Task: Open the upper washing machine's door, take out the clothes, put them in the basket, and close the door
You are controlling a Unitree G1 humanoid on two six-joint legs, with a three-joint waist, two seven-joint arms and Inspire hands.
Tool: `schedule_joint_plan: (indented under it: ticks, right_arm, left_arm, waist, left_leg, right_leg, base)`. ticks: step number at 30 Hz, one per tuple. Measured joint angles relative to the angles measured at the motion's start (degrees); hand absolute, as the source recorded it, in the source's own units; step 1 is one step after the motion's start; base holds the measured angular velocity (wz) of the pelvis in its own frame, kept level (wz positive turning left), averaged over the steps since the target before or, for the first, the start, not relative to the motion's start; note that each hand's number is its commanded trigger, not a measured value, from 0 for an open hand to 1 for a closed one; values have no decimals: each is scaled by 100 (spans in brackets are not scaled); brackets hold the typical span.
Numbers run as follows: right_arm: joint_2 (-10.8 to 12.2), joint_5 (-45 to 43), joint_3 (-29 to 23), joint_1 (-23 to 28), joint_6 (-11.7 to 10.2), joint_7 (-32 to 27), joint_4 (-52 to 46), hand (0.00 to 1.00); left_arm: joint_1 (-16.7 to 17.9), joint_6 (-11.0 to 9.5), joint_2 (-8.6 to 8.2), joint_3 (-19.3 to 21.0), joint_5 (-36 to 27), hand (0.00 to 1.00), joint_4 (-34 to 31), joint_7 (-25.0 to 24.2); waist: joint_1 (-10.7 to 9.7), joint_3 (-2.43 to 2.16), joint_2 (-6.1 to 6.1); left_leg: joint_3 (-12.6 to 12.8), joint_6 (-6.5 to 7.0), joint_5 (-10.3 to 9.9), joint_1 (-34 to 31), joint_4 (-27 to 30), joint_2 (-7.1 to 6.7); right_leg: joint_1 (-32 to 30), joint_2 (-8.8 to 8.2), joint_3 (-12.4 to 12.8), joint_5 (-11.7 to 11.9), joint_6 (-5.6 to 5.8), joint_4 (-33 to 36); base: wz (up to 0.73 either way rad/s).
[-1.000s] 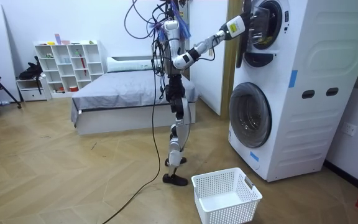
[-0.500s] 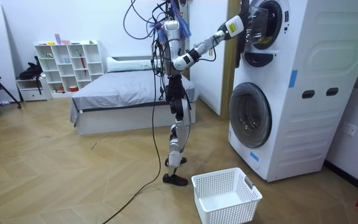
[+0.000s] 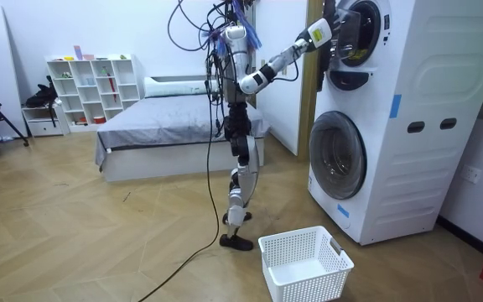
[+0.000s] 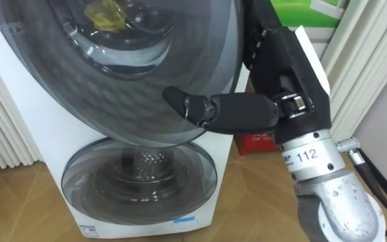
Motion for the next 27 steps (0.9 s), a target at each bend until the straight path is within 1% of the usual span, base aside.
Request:
schedule_joint_plan:
  ticks: [3,7,8,13,16,21,25,27]
  right_arm:
    - [-1,35,30,0,-21,1,0,0]
    - [0,36,75,1,-124,31,0,0]
    - [2,36,75,1,-146,53,0,0]
    - [3,41,109,-2,-282,125,0,0]
    - [4,52,177,-2,-375,128,0,0]
    - [5,119,199,-7,-436,144,0,0]
    - [11,327,220,-6,-444,148,0,0]
    - [101,353,242,-16,-477,164,0,0]
  left_arm:
    - [0,-2,0,-5,5,0,-1,4]
    - [-50,-9,1,-10,4,0,-6,6]
    - [-76,-14,0,-12,4,0,-8,9]
    - [-168,-33,0,-20,4,0,-14,17]
    - [-172,-34,0,-26,3,0,-21,31]
    - [-272,-39,1,-57,3,0,-21,33]
    - [-339,-55,0,-59,9,0,-12,33]
    - [-351,-57,-1,-56,10,0,2,33]
  waist:
    - [-1,2,7]
    - [-23,20,42]
    - [-23,12,59]
    - [-18,10,134]
    - [-19,6,151]
    - [-22,10,179]
    - [-9,11,179]
    - [27,12,176]
  left_leg:
    - [-1,-2,2,4,8,2]
    - [0,-2,1,-29,36,-1]
    - [0,-2,1,-56,50,-2]
    - [0,-2,2,-87,69,1]
    - [0,-2,2,-87,68,5]
    - [-5,-3,2,-78,32,7]
    - [-99,-14,9,-79,4,4]
    - [-113,-43,29,-77,-26,4]
  right_leg:
    - [0,3,30,-11,-20,5]
    - [-6,3,41,-11,-21,-16]
    - [-3,7,35,0,-39,-60]
    - [-6,12,8,1,-43,-81]
    - [-3,17,8,0,-43,-86]
    - [16,18,-78,-2,-40,-90]
    - [42,25,-152,-4,-37,-91]
    - [43,26,-194,-4,-37,-90]
  base:
    - [-1]
    - [-1]
    - [4]
    - [3]
    - [0]
    - [4]
    - [8]
    - [12]
